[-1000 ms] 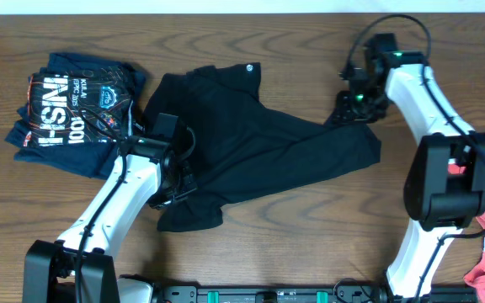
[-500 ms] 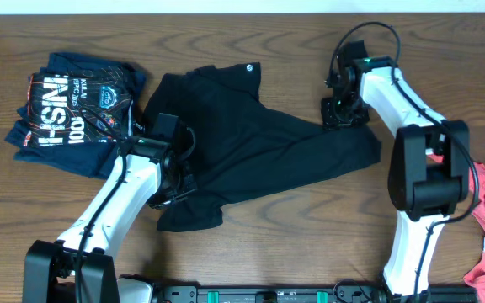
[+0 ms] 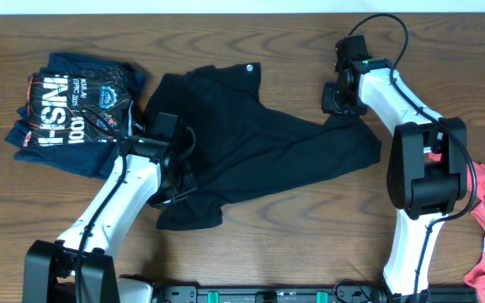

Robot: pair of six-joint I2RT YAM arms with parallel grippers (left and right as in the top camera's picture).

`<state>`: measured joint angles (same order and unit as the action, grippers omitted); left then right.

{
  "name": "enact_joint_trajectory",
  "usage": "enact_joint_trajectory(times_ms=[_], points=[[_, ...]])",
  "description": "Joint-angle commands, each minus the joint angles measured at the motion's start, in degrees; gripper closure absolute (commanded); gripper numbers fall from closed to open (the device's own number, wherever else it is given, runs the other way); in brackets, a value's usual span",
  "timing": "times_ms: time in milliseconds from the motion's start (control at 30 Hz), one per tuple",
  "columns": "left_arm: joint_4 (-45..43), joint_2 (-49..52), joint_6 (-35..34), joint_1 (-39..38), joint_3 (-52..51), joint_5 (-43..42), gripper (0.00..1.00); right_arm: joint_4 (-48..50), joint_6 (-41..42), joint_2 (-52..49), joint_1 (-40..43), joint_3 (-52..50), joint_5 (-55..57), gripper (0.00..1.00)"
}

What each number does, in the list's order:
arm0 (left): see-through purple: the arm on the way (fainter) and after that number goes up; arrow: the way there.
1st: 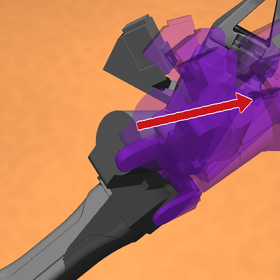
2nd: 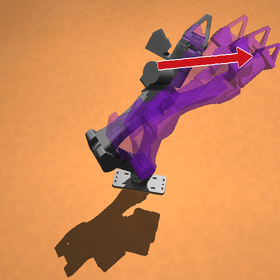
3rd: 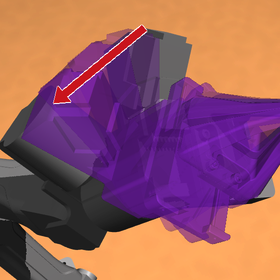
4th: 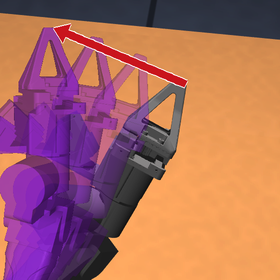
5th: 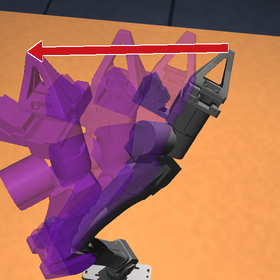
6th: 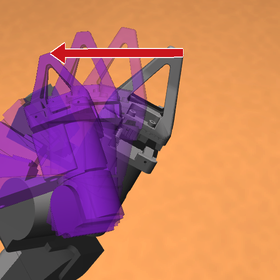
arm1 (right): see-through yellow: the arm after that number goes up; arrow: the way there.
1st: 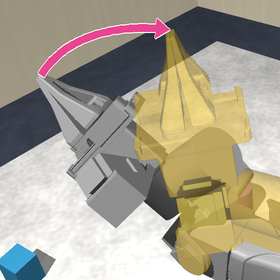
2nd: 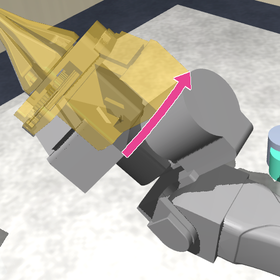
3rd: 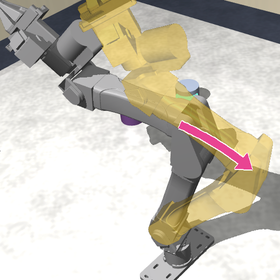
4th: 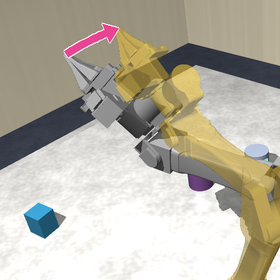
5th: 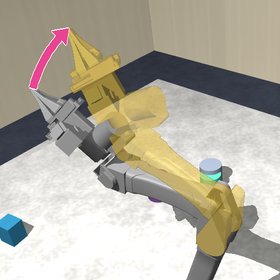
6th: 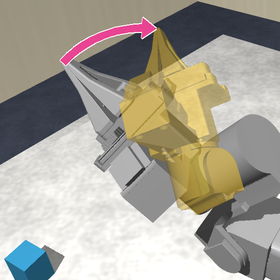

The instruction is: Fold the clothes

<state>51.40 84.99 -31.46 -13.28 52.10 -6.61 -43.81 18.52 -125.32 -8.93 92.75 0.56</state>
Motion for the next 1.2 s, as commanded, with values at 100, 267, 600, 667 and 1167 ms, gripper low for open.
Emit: enact_joint_trajectory(times_ms=[100,267,600,667,1167], points=[[0.2,0.0,0.4,-0.1,-0.4,1.1,0.94,0.2,4.2,-4.0,-0.6,-0.6,3.1,0.70],[0.4,0.0,0.4,-0.1,-0.4,1.1,0.94,0.8,4.2,-3.1,-0.3,0.2,3.2,0.99],[0.3,0.0,0.4,-0.1,-0.4,1.1,0.94,-3.6,4.2,8.5,4.6,8.0,4.0,0.99],[0.3,0.0,0.4,-0.1,-0.3,1.1,0.94,-6.3,4.1,9.6,5.4,8.0,4.0,0.99],[0.3,0.0,1.0,-0.1,-0.3,1.1,0.94,-21.4,3.1,9.6,9.1,8.0,8.4,0.99]])
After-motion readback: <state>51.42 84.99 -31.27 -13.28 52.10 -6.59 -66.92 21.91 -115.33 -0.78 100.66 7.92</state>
